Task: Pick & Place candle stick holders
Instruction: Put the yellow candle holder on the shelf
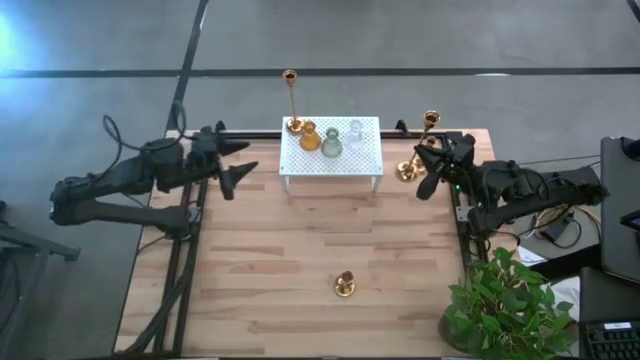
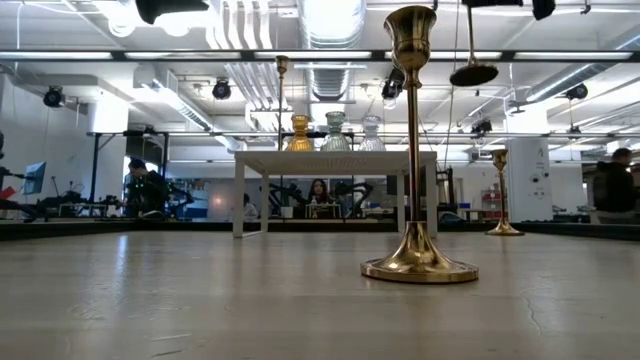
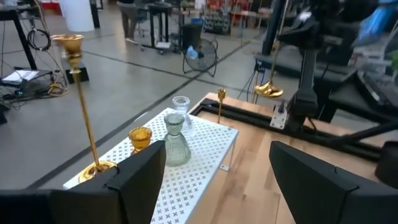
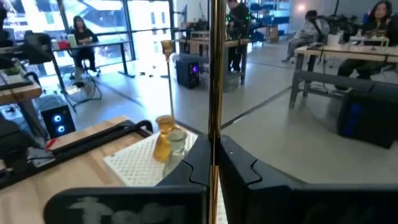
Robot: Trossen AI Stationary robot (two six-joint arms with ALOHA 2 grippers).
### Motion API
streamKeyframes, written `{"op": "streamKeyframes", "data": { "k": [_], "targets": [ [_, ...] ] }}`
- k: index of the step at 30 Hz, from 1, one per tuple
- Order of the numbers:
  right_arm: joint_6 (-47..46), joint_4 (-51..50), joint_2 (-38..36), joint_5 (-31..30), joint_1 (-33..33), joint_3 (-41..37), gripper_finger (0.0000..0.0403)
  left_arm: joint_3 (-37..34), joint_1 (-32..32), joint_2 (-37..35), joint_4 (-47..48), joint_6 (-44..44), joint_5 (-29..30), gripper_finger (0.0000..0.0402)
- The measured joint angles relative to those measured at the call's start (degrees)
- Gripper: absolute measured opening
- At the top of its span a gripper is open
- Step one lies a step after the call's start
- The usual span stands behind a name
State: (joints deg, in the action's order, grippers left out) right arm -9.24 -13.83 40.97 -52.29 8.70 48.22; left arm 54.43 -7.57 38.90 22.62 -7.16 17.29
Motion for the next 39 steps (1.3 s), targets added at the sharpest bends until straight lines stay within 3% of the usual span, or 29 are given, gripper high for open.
{"op": "streamKeyframes", "data": {
  "k": [9,16,22,29,39],
  "targets": [
    [5.1,5.8,-1.6,23.2,-22.4,-2.7,0.0008,-7.4,0.0,-7.8,-1.6,-4.7,0.2,0.0292],
    [6.5,7.3,2.2,43.4,-40.1,-0.8,0.0008,-9.9,0.0,-9.1,-1.5,-6.4,0.2,0.0292],
    [7.3,11.6,6.9,56.5,-50.5,0.5,0.0008,-10.2,0.0,-8.9,-1.6,-6.5,0.2,0.0292],
    [6.9,18.3,13.2,64.5,-56.0,1.1,0.0008,-10.2,0.0,-8.9,-1.6,-6.5,0.4,0.0292],
    [2.1,21.3,15.5,64.8,-53.7,1.1,0.0008,-10.8,0.0,-8.8,-0.9,-6.5,0.4,0.0292]
  ]
}}
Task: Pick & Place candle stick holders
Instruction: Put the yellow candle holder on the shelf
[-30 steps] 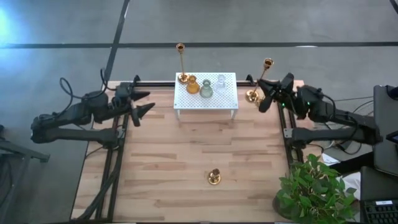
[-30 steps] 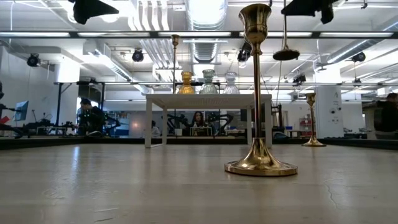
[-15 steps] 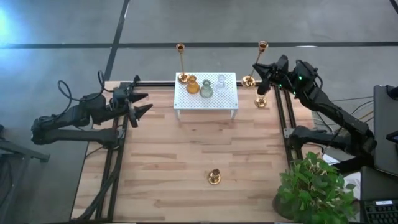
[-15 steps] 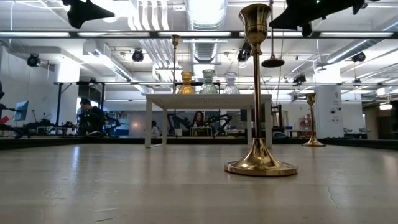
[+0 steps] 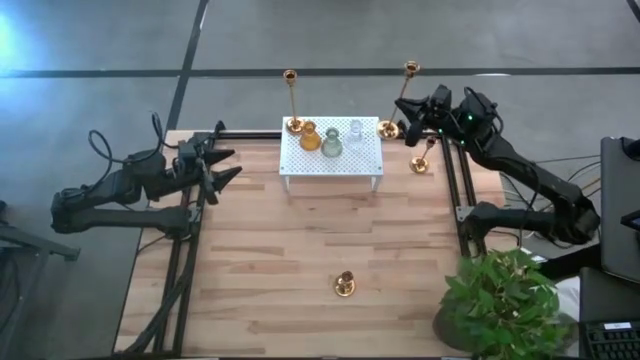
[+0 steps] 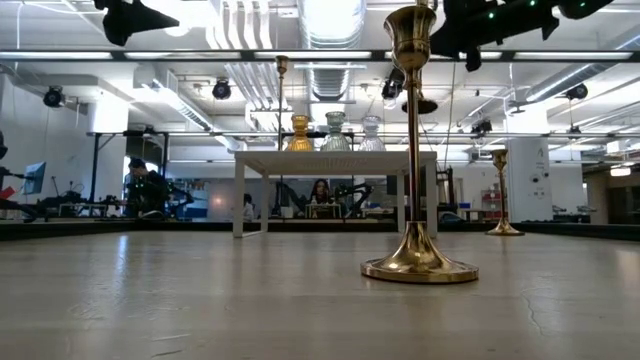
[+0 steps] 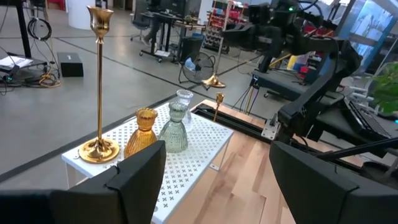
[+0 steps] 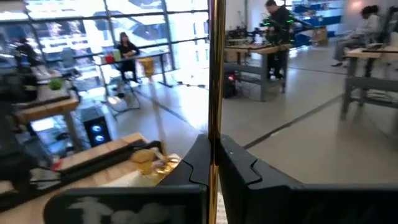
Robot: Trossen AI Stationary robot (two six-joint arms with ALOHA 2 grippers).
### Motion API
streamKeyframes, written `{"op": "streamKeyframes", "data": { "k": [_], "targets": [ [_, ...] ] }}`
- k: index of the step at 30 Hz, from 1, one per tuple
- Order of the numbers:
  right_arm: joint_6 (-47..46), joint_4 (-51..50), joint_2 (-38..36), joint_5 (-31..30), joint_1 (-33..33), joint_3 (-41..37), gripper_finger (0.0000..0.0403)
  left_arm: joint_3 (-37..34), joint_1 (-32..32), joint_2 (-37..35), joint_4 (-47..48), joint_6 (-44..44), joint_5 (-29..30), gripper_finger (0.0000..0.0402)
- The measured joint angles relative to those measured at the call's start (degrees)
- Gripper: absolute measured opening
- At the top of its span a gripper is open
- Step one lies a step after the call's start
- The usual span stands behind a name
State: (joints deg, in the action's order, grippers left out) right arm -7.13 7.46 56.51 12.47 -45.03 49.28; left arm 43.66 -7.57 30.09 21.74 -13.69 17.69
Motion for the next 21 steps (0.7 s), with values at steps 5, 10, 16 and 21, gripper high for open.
{"op": "streamKeyframes", "data": {
  "k": [5,10,16,21],
  "targets": [
    [-2.2,-0.2,-3.6,-0.6,5.0,0.0,0.0008,0.0,0.0,0.0,0.0,0.0,0.0,0.0292],
    [-1.2,-4.2,-8.9,-12.2,16.6,0.0,0.0008,0.0,0.0,0.0,0.1,0.0,0.0,0.0292],
    [6.5,-4.3,-9.5,-40.9,36.8,1.6,0.0008,0.0,0.0,0.0,0.3,2.7,0.0,0.0292],
    [12.6,-1.2,-1.3,-54.8,45.7,7.0,0.0008,0.0,0.0,0.0,0.3,4.0,0.0,0.0292]
  ]
}}
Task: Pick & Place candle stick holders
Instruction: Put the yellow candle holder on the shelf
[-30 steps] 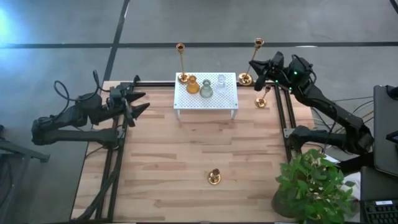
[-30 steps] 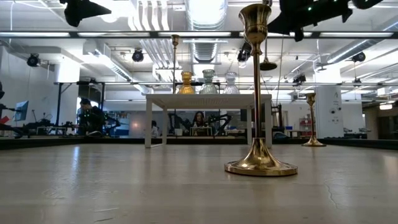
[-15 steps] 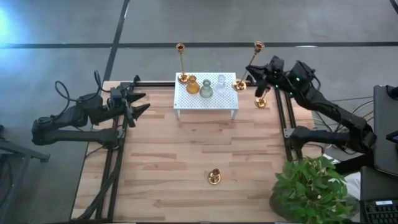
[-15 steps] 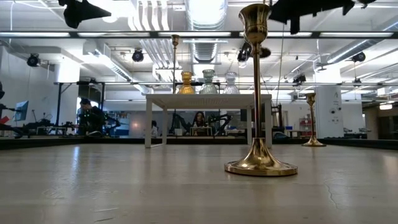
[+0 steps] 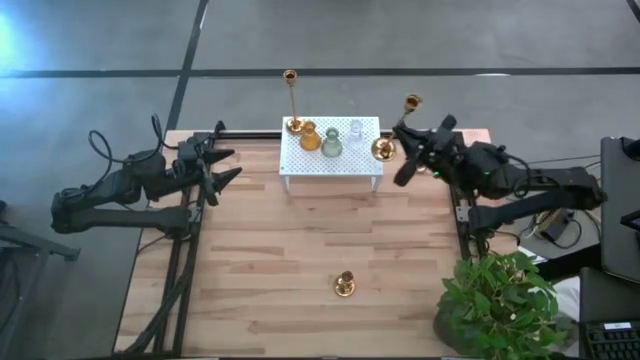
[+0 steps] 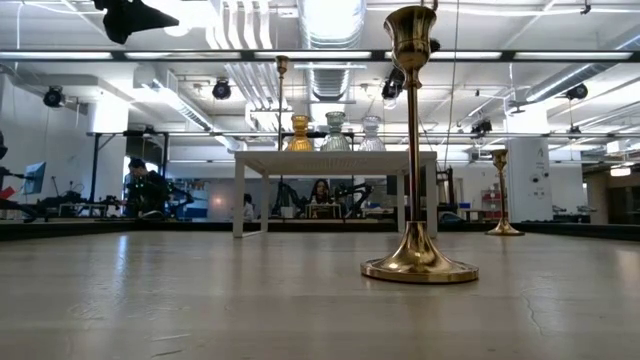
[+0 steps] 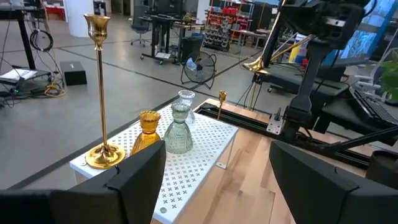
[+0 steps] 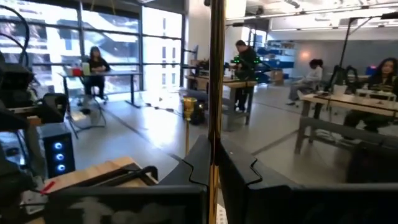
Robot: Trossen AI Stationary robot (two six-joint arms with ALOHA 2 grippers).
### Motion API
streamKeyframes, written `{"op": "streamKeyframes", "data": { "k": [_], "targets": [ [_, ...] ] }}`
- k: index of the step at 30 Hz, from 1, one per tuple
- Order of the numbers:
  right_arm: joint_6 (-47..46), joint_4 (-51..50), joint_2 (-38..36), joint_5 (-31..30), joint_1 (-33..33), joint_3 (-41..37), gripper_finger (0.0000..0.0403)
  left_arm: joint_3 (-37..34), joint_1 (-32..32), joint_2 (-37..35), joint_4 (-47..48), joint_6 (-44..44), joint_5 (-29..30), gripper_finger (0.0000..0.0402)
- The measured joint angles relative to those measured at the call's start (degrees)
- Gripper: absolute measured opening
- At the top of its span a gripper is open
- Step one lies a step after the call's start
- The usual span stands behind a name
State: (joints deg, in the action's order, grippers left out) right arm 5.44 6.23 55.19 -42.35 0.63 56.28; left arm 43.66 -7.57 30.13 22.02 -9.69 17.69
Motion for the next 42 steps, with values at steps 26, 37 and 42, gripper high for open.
{"op": "streamKeyframes", "data": {
  "k": [26,37,42],
  "targets": [
    [-2.8,4.9,30.7,15.1,-23.3,23.3,0.0008,0.0,0.0,0.0,0.0,0.0,0.0,0.0292],
    [-2.4,12.4,36.6,3.0,-27.8,23.1,0.0008,0.0,0.0,0.0,-0.1,0.1,0.0,0.0292],
    [-2.1,11.9,38.7,-0.6,-28.9,22.8,0.0008,0.0,0.0,0.0,-0.1,0.1,0.0,0.0292]
  ]
}}
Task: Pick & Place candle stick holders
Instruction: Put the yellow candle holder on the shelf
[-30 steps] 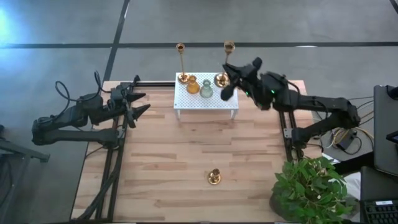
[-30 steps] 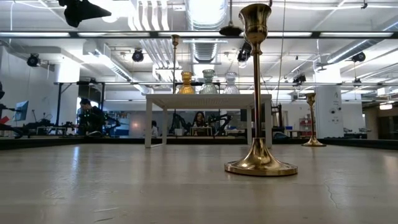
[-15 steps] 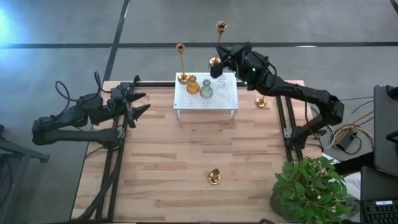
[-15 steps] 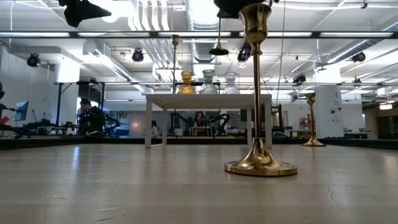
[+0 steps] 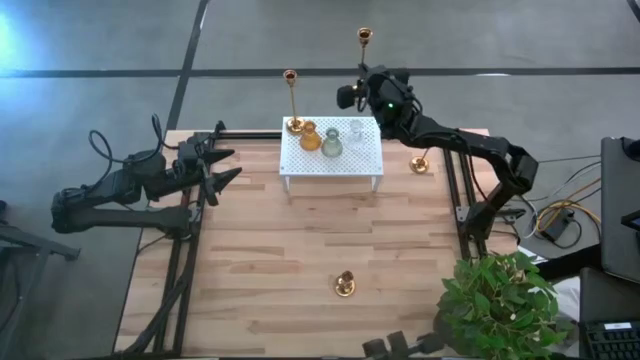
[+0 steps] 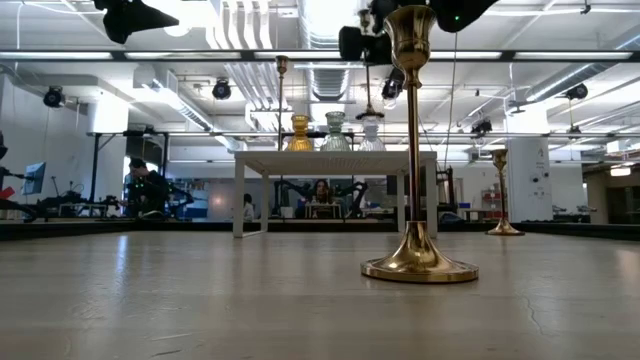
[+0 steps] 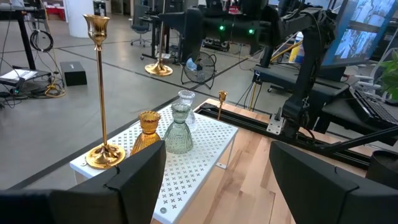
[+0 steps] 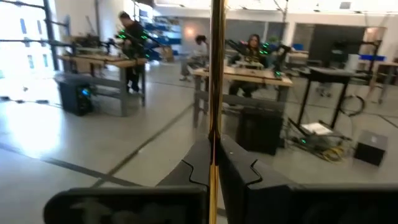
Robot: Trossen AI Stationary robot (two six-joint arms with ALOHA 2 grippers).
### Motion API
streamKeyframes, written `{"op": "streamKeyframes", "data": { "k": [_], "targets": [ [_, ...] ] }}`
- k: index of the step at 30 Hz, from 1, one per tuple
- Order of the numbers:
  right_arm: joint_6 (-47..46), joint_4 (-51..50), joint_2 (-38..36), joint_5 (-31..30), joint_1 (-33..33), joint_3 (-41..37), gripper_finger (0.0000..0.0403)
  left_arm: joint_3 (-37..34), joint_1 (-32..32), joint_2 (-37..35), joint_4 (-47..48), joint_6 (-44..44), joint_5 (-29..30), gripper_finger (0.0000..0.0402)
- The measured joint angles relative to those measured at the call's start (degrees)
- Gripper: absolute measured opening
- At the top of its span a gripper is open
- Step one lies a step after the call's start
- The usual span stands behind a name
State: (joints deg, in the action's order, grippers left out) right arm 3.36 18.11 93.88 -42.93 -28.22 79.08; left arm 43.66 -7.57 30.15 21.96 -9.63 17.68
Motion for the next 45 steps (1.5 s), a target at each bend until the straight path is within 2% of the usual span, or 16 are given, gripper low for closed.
{"op": "streamKeyframes", "data": {
  "k": [9,16,21,45],
  "targets": [
    [-4.7,-1.6,-2.3,-2.2,-1.2,-5.1,0.0008,0.0,0.0,0.0,0.0,0.0,0.0,0.0292],
    [-5.7,8.2,-4.8,-2.2,-1.3,-14.2,0.0008,0.0,0.0,0.3,0.0,0.9,0.0,0.0292],
    [-5.7,10.0,-5.4,-1.5,-1.3,-18.1,0.0008,0.0,0.0,0.4,0.0,0.9,0.0,0.0292],
    [-7.7,12.5,-5.4,1.4,-1.3,-23.0,0.0008,0.0,0.0,0.4,0.0,0.9,0.0,0.0292]
  ]
}}
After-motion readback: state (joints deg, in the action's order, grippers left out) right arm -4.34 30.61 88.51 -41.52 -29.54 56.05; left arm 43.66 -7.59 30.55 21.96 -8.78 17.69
